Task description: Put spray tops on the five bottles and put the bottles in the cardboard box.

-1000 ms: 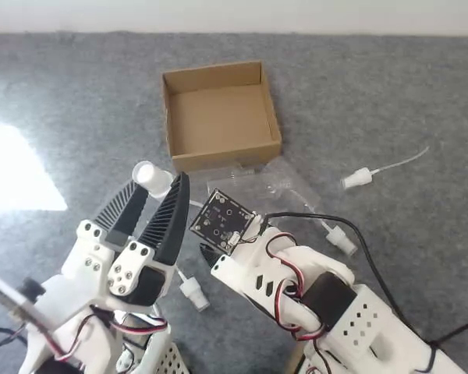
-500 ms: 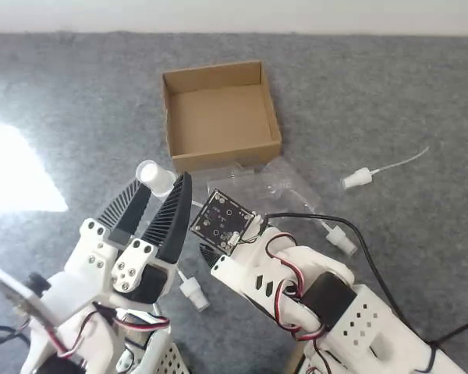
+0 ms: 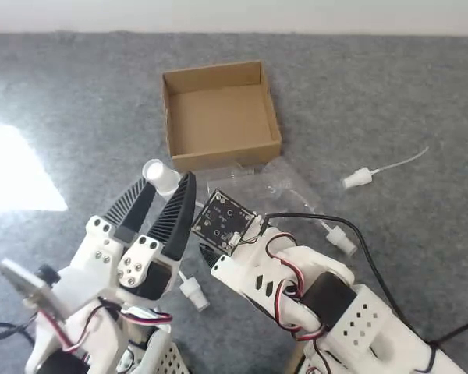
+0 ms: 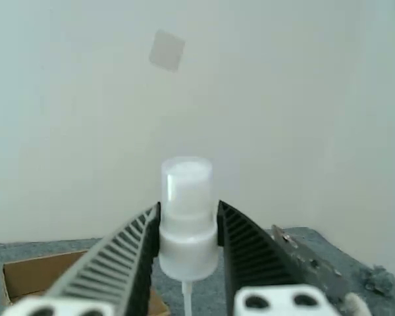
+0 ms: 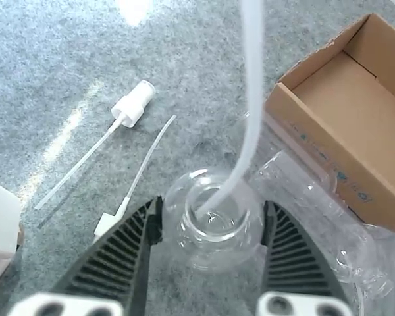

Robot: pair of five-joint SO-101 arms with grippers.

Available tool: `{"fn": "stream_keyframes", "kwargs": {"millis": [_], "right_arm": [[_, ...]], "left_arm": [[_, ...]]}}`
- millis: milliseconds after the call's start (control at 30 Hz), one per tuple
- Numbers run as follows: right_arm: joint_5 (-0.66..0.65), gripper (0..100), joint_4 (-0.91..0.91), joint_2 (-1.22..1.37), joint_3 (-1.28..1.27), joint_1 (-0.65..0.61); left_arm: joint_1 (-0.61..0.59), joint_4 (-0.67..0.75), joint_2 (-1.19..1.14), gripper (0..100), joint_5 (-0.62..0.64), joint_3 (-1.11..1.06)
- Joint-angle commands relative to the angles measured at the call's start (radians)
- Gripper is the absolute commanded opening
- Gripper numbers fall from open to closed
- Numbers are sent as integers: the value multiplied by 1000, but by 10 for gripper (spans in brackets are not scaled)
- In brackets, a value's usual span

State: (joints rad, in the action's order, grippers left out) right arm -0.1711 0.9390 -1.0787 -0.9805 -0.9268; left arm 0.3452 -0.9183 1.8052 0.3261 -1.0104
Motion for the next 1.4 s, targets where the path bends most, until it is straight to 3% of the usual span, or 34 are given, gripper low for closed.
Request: {"fn": "stream_keyframes", "kwargs": {"millis": [0, 1067, 1367], "right_arm": [[3, 125, -15, -2, 28, 50], [-2, 125, -18, -2, 41, 76], [-3, 125, 24, -147, 40, 117]], "left_arm": [[6, -9, 20, 55, -100, -36], [11, 80, 20, 55, -103, -191], [118, 63, 18, 55, -109, -229]]}}
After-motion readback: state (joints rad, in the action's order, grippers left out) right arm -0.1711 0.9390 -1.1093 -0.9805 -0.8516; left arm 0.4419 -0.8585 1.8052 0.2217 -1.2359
